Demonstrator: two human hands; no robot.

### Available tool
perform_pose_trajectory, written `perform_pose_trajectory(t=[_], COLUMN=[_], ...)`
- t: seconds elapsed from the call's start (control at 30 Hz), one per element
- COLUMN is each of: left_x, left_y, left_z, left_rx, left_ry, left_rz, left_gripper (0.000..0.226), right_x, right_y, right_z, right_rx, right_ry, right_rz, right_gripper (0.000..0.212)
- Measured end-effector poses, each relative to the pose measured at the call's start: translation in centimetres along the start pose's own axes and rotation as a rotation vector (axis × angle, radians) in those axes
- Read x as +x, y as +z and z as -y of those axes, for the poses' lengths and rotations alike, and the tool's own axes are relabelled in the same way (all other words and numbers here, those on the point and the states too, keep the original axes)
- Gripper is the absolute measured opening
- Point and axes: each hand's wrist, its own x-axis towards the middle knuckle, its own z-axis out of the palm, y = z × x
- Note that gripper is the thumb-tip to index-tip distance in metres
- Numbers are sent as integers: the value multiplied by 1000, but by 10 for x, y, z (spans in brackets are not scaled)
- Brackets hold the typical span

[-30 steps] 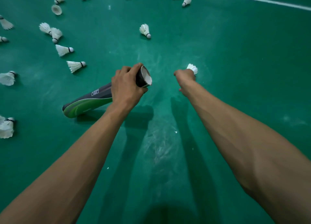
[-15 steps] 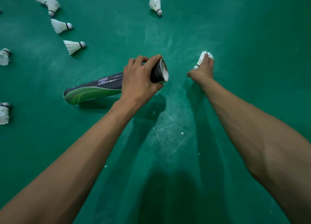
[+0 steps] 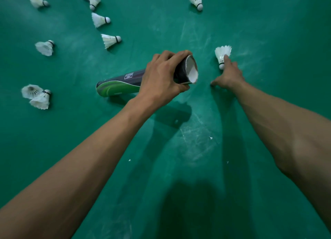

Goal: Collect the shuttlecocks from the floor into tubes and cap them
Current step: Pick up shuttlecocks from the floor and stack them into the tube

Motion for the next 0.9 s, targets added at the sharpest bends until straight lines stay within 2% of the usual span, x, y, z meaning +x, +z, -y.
perform_pose_trajectory(t=[0.23,0.37,0.43,0.5,0.6,0.63,0.7,0.77,0.9], left_x=[-26,-43,-50,-55,-60,-61,-63,-64,-62], left_y=[-34,-49,-55,-61,-67,-68,-68,-67,-63], left_z=[8,20,27,34,42,44,46,46,40], left_rx=[-42,-57,-45,-33,-27,-26,-27,-31,-28], left_ry=[1,-19,-29,-46,-67,-71,-78,-82,-81], left_rz=[-65,-119,-132,-132,-132,-132,-134,-138,-131], left_gripper=[88,88,89,89,90,90,90,89,89], right_x=[-30,-49,-51,-52,-54,-56,-63,-72,-78], right_y=[37,49,52,55,62,67,82,93,87], right_z=[70,105,116,125,128,125,113,99,93], right_rx=[-138,-46,-41,-48,-140,-188,-275,-330,-212], right_ry=[-82,-187,-171,-171,-275,-289,-281,-311,-388], right_rz=[42,-272,-345,-298,46,143,191,128,91], right_gripper=[56,32,38,56,88,93,89,80,76])
